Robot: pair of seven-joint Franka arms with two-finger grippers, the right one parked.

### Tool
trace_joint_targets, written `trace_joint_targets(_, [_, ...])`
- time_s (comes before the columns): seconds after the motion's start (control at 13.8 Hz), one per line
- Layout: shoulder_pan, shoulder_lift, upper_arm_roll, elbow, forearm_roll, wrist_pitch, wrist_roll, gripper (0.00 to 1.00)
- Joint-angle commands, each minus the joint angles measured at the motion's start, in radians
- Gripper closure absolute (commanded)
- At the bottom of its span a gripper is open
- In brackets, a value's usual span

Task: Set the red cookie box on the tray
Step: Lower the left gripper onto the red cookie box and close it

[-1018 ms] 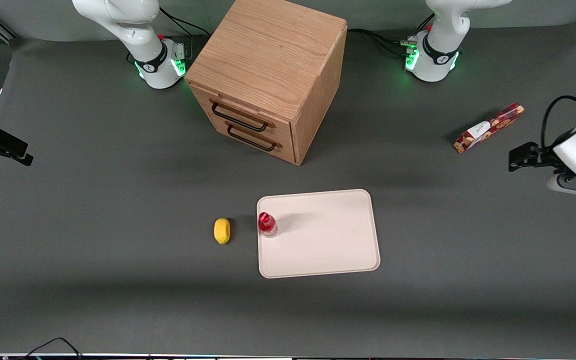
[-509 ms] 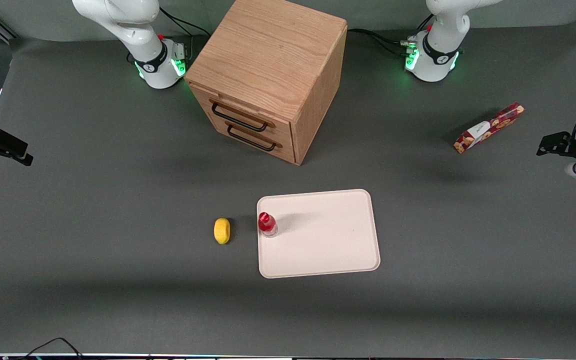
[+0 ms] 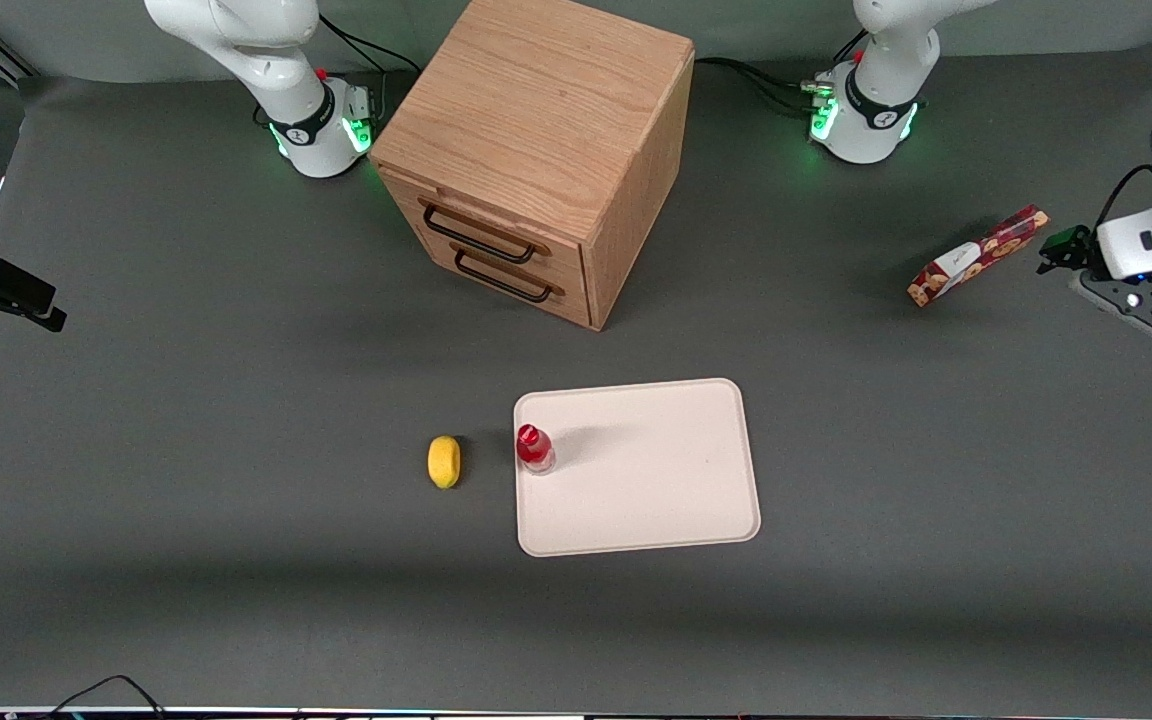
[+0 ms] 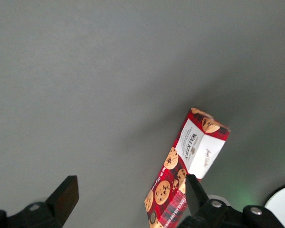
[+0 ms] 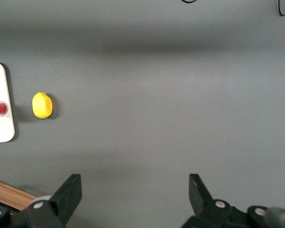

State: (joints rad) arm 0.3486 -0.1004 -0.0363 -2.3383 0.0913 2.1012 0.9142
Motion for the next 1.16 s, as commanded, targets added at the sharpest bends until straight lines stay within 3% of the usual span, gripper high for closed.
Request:
trace_joint_targets(0.0, [0.055,-0.08,-0.008,-0.174,0.008,0.123,0.064,0.0])
trace_joint_targets(0.51, [0.13,-0.148,0.01,-0.43,0.008,0.342,0.146,0.0])
trace_joint_targets(1.09, [0.125,-0.134,0.026,-0.532,0.008,0.443,0.158,0.0])
